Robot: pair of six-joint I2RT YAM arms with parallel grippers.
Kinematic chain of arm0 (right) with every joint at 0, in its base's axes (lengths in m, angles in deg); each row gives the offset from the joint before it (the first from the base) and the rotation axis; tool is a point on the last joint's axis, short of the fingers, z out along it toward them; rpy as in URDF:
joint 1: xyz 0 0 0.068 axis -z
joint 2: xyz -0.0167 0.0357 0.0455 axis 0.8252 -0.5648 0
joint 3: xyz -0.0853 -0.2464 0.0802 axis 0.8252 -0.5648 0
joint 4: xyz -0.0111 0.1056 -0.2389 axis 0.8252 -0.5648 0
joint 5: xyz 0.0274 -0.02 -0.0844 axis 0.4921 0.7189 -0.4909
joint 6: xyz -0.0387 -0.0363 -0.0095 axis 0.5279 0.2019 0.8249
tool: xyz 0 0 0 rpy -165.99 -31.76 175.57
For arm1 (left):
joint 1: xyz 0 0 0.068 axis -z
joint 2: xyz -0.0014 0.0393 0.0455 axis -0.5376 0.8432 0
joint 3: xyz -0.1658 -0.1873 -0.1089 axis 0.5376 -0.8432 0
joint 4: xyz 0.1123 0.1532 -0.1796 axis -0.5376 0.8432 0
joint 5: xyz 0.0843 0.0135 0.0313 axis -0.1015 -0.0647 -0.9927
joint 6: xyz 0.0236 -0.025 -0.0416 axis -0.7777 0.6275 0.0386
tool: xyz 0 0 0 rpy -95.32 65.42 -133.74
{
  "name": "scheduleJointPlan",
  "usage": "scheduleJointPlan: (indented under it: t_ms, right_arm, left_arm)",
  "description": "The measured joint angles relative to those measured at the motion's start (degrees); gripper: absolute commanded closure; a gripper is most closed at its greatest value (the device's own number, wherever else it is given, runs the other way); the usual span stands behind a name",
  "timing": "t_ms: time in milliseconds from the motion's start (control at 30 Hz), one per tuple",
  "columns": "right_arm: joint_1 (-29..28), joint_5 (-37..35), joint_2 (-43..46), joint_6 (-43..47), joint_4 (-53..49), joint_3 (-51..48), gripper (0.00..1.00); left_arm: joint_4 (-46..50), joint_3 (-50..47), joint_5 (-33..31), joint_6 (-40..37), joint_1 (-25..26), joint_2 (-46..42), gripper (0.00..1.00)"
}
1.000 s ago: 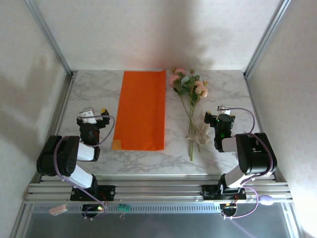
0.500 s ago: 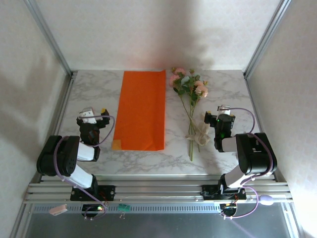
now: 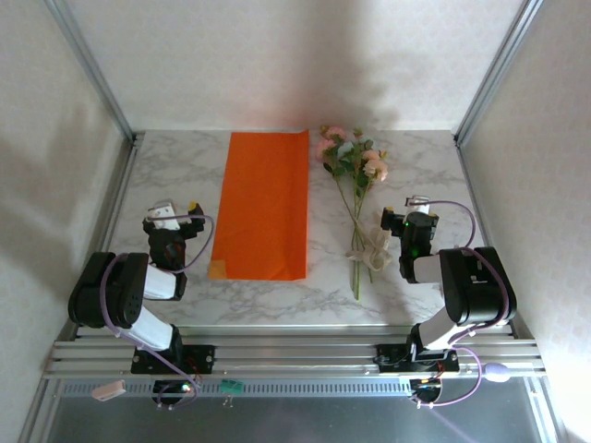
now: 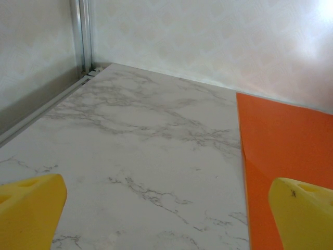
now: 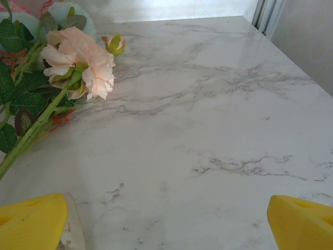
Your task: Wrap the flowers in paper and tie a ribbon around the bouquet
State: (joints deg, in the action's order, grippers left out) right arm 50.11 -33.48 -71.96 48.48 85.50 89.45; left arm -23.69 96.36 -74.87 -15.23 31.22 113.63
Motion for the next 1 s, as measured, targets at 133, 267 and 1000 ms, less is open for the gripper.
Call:
scheduleJointPlan:
  t_ms: [133,267,1000]
  right_arm:
    - [0.0,0.0,0.3,0.0,0.5,-0.7,0.01]
    - [-0.5,-1.7,4.4,-0.1,1.8,-5.0,0.01]
    - [-1.9,-2.8,33.9,-28.9,-72.4,53.7,0.01]
  left_arm:
    - [0.0,-0.1,-0.1,0.0,0.0,-0.1,0.00]
    - [3.7,-0.7,-1.7,0.0,0.2,-4.8,0.00]
    - [68.1,46.5,-9.5,38.0,5.3,-27.6,0.00]
